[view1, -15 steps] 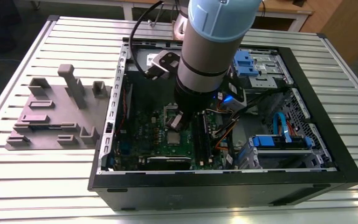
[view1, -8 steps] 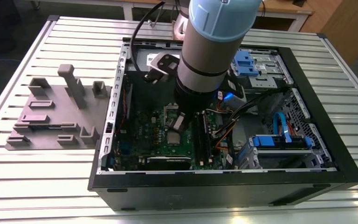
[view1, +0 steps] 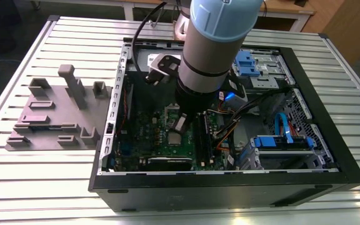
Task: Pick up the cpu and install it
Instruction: 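Close the cpu cover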
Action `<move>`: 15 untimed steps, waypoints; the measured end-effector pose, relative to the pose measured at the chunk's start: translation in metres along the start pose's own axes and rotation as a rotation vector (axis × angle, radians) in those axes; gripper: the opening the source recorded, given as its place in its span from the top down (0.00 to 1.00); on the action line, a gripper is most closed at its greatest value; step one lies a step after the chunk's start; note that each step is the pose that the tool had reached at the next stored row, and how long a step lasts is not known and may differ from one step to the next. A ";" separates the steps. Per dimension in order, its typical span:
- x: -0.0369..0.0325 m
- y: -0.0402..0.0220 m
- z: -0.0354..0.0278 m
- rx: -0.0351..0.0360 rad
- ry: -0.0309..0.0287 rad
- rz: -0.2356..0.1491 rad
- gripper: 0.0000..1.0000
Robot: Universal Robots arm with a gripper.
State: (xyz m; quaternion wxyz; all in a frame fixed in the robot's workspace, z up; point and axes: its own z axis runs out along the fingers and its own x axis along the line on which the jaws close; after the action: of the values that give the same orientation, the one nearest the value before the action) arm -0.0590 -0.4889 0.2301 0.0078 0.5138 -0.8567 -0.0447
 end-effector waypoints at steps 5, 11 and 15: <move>0.0000 -0.0003 0.0001 -0.0022 0.0061 -0.070 0.90; -0.0045 -0.0051 0.0000 -0.0023 0.0061 -0.071 0.90; -0.0100 -0.0074 0.0001 -0.0023 0.0061 -0.072 0.90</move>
State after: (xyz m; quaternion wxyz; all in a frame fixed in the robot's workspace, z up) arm -0.0479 -0.4836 0.2297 0.0094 0.5444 -0.8376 -0.0444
